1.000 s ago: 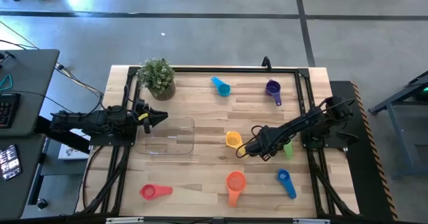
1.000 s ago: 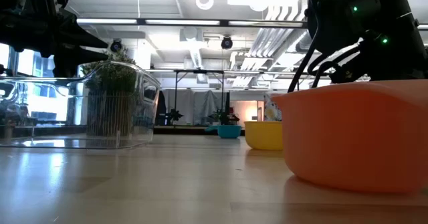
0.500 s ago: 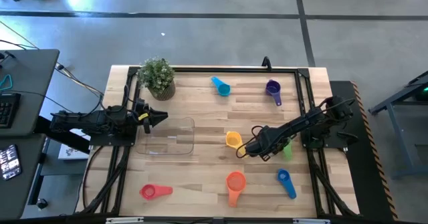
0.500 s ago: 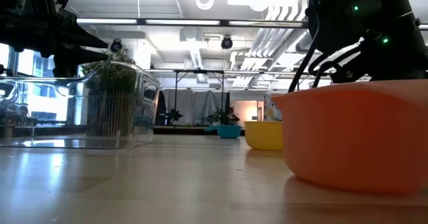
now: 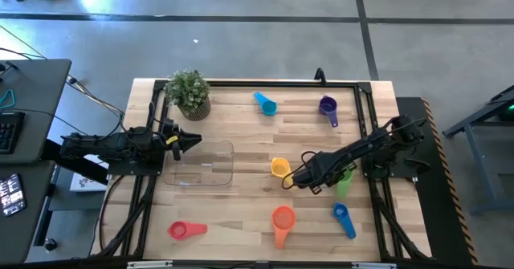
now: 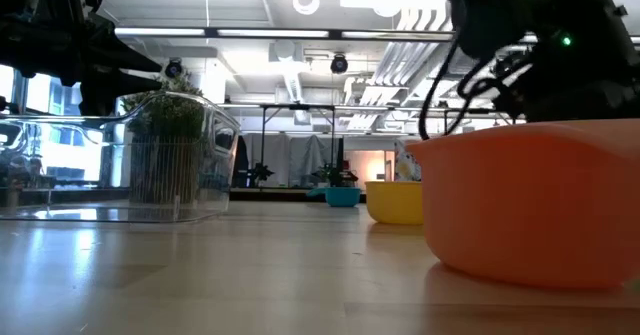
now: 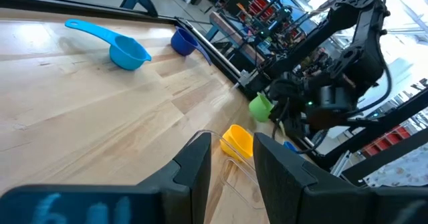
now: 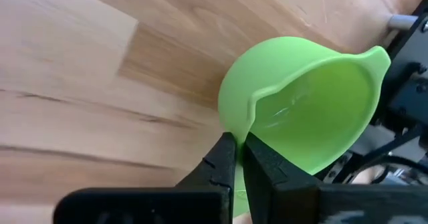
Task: Nest measuring cups in basket
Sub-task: Stack the green measuring cup on top of the orange measuring cup
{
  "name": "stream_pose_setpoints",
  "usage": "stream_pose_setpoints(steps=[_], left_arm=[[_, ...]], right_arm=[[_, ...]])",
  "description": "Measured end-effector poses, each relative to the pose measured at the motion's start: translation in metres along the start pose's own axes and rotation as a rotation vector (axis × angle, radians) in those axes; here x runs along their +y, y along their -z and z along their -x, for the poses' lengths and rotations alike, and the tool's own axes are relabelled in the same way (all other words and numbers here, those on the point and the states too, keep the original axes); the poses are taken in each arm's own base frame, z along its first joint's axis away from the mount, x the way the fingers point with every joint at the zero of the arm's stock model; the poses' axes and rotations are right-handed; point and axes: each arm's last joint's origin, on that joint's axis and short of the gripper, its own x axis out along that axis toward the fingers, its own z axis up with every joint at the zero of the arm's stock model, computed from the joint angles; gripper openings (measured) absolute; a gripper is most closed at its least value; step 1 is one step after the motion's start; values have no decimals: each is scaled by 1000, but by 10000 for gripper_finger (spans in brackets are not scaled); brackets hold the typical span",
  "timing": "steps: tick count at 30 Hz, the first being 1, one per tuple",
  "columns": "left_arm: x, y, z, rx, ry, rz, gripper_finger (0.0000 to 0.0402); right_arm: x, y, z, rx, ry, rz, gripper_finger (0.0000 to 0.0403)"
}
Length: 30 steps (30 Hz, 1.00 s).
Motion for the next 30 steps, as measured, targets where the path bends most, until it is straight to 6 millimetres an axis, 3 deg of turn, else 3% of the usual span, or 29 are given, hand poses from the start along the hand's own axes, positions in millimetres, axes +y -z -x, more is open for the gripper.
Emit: stream_pose_setpoints(steps=[19,30], left_arm=[[0,0,0,0,0,-2,104],[0,0,0,0,0,-1,104]], right_arm=[[7,14,126,-22,-348,-296,2],[10,44,155,-12,-501,-347,2]])
